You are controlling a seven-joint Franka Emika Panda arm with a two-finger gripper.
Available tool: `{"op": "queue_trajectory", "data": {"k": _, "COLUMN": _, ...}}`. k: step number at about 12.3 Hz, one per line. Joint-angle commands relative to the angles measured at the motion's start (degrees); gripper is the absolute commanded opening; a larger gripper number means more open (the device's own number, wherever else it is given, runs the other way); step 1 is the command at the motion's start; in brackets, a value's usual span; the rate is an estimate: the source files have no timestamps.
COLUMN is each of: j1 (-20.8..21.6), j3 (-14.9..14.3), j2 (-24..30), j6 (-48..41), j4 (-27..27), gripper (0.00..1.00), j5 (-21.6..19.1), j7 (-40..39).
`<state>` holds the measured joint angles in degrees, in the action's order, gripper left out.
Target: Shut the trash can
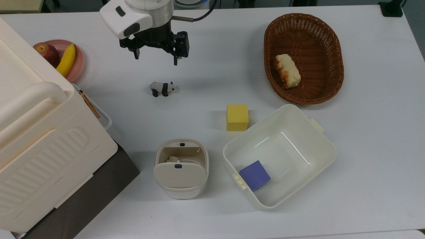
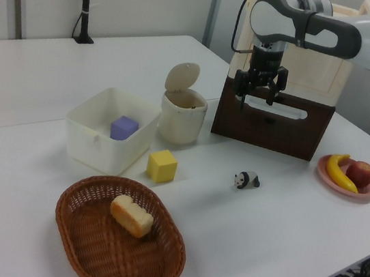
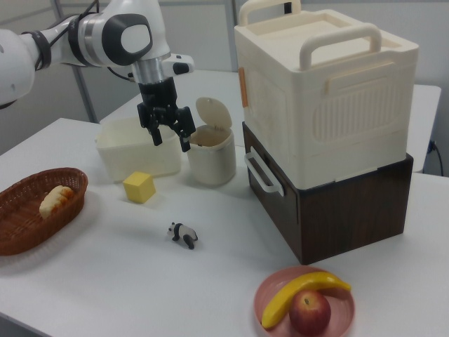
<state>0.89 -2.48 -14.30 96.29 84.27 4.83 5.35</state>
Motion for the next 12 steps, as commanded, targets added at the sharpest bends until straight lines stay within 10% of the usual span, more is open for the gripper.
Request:
{"op": "queue_trajectory", "data": {"k": 1, "j1": -0.36, "j3": -0.42, "j2": 1.12, "j6": 1.27, "j4": 1.24, "gripper": 1.00, "j5": -1.22, "j7": -0.94}}
{"op": "queue_trajectory", "data": {"k": 4, "j1": -0.45, "j3": -0.42, "j2": 1.12, "j6": 1.18, "j4": 1.33, "gripper": 0.88, "j5": -1.31, "j7": -4.63}}
{"op": "queue_trajectory", "data": {"k": 10, "j1": -1.50, "j3": -0.42, "j2": 0.77, "j6": 2.92, "j4": 1.07, "gripper": 0.15, "j5": -4.65, "j7": -9.30}}
{"op": "queue_trajectory", "data": {"k": 12, "j1": -2.29, "j3": -0.42, "j2": 0.16, "j6": 10.89, "j4": 0.89, "gripper": 0.15, "j5": -6.84, "j7": -10.26}}
